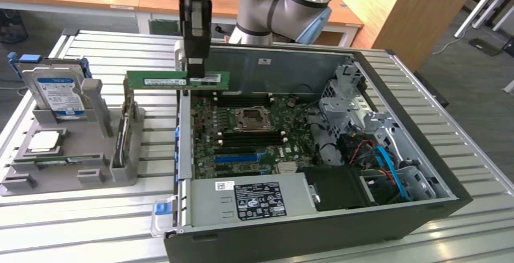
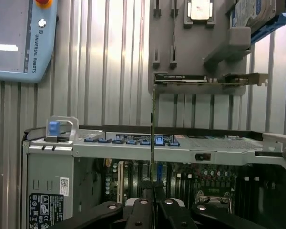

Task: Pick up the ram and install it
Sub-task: 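Pick up the ram and move it above insertion slot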

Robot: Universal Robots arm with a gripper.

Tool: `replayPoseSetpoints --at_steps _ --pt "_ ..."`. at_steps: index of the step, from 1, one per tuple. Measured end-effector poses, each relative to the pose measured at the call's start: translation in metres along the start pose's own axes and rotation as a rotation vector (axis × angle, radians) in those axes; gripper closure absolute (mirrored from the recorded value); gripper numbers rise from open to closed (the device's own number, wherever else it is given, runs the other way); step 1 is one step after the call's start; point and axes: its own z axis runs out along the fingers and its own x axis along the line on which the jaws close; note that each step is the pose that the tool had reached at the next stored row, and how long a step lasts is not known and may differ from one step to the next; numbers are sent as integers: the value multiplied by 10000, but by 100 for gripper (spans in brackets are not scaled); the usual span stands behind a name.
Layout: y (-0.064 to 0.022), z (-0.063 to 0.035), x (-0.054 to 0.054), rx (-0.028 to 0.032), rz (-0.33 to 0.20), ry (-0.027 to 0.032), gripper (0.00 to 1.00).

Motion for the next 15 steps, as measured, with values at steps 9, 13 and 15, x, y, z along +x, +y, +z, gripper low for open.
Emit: replayPoseSetpoints --at_steps 9,13,15 --pt "-308 4 5 1 1 -13 88" --pt "-447 6 7 1 0 -17 88" --pt "-513 7 8 1 1 -19 88"
